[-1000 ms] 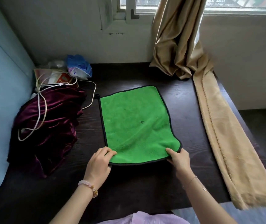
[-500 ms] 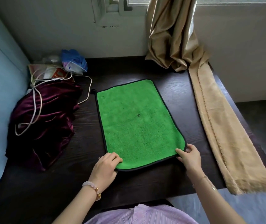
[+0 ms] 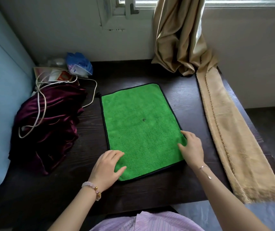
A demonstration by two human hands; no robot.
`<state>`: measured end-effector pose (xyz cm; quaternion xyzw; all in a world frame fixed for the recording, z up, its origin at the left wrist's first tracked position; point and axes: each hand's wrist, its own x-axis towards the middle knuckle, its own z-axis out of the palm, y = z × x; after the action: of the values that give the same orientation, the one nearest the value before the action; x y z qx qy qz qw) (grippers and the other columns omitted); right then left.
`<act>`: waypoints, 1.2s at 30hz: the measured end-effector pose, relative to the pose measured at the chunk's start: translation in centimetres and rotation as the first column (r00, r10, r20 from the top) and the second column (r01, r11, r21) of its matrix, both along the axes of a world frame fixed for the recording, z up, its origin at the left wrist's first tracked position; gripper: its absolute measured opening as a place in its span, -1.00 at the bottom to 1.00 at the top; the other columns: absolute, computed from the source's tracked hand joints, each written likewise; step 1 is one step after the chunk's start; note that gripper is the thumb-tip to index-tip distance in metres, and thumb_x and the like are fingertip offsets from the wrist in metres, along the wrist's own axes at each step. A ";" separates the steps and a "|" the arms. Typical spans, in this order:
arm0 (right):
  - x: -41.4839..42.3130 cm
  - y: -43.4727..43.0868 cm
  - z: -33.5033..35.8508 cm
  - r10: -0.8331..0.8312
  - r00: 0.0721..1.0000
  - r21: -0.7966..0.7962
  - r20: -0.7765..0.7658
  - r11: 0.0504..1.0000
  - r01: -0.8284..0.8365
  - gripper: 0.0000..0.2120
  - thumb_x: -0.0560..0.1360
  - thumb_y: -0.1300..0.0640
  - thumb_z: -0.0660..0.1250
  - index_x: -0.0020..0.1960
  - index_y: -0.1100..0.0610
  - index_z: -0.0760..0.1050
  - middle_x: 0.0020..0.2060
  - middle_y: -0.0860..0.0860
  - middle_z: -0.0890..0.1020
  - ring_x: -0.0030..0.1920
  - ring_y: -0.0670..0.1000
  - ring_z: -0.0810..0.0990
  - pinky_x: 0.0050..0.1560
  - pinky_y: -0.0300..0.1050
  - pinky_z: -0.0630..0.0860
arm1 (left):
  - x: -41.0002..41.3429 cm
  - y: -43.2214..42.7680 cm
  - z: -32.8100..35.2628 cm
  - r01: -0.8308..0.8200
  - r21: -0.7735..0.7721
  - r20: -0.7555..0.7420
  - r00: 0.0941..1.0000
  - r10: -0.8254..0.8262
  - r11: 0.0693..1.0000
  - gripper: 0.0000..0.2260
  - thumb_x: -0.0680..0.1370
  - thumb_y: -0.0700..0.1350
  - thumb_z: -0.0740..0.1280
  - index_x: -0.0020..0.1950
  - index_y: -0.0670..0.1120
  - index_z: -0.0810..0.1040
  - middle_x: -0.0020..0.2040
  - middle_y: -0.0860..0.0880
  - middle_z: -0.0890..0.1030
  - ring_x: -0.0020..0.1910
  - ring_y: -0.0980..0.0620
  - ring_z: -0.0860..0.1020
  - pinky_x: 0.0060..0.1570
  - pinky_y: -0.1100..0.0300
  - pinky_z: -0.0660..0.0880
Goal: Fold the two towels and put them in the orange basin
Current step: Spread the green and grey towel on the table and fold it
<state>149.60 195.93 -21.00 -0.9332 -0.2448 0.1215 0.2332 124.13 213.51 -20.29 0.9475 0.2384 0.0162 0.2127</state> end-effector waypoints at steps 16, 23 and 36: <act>-0.6 -0.6 -1.0 0.379 0.922 -0.257 0.076 0.901 -0.349 -0.51 0.53 0.04 0.30 0.43 0.02 0.32 0.40 -0.02 0.37 0.38 0.05 0.31 0.38 -0.12 0.22 | -0.1 2.0 -0.3 0.170 0.023 -0.451 0.881 -0.142 0.985 -0.12 0.37 0.40 0.23 0.52 0.14 -0.17 0.53 0.14 -0.21 0.51 0.13 -0.20 0.44 -0.12 -0.25; -3.7 -2.2 -1.4 0.426 0.883 -0.289 0.197 0.886 -0.363 -0.48 0.22 0.00 0.57 0.14 0.08 0.59 0.01 0.02 0.62 -0.13 0.14 0.58 -0.27 -0.03 0.58 | -2.2 5.3 0.2 0.269 0.033 -0.476 0.851 -0.221 0.963 -0.11 0.36 0.37 0.27 0.52 0.15 -0.13 0.54 0.15 -0.17 0.51 0.12 -0.17 0.40 -0.05 -0.28; -4.7 -2.3 -0.8 0.429 0.888 -0.289 0.163 0.882 -0.373 -0.51 0.22 -0.05 0.54 0.11 0.04 0.58 -0.01 0.00 0.61 -0.11 0.12 0.59 -0.22 0.00 0.58 | -4.0 4.2 0.3 0.288 0.082 -0.505 0.837 -0.210 0.954 -0.18 0.30 0.45 0.17 0.47 0.07 0.24 0.48 0.04 0.25 0.44 0.01 0.27 0.33 -0.12 0.08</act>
<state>144.90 193.65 -21.76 -0.8911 -0.4410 0.0919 0.0546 120.09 217.71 -20.03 0.9567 0.1570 -0.2345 0.0714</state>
